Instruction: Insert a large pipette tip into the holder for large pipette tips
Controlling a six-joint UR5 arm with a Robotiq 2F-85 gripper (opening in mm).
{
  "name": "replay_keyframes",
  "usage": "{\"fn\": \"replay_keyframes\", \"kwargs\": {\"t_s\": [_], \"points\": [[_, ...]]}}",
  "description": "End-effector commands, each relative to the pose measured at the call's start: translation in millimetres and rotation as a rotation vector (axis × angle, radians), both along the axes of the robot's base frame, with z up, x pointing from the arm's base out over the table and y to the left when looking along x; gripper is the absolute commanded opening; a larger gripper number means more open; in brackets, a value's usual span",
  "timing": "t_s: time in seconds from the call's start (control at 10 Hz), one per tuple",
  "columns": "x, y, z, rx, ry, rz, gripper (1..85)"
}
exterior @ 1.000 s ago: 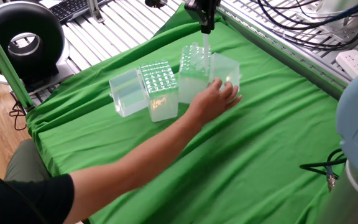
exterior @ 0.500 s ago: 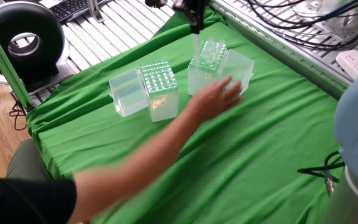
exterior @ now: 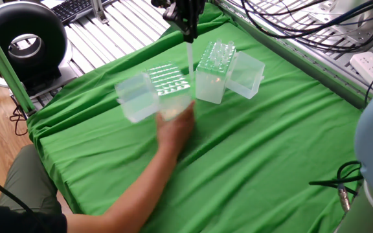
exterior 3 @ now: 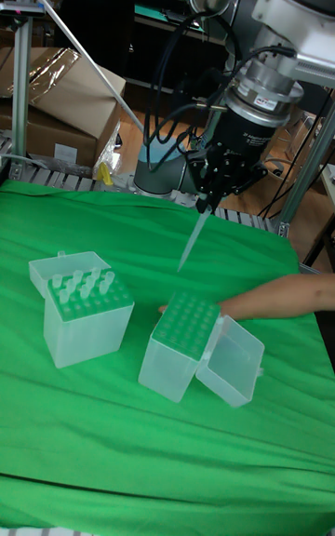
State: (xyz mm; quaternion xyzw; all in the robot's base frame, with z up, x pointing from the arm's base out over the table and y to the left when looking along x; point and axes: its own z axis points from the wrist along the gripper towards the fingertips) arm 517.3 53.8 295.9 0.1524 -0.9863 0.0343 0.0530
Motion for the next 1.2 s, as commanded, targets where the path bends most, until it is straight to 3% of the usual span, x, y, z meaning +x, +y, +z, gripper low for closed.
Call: {"fn": "replay_keyframes", "kwargs": {"t_s": [0.0,0.5,0.8,1.0,1.1], "points": [[0.5,11,-3.4,0.003,-0.005,0.017,1.0],[0.3,8,-5.3,-0.019,-0.002,0.035,1.0],[2.1,8,-5.4,-0.011,0.001,0.139,1.0],[10.7,13,-6.5,0.012,-0.029,0.194,1.0],[6.7,15,-6.5,0.022,-0.015,0.183,1.0]]}}
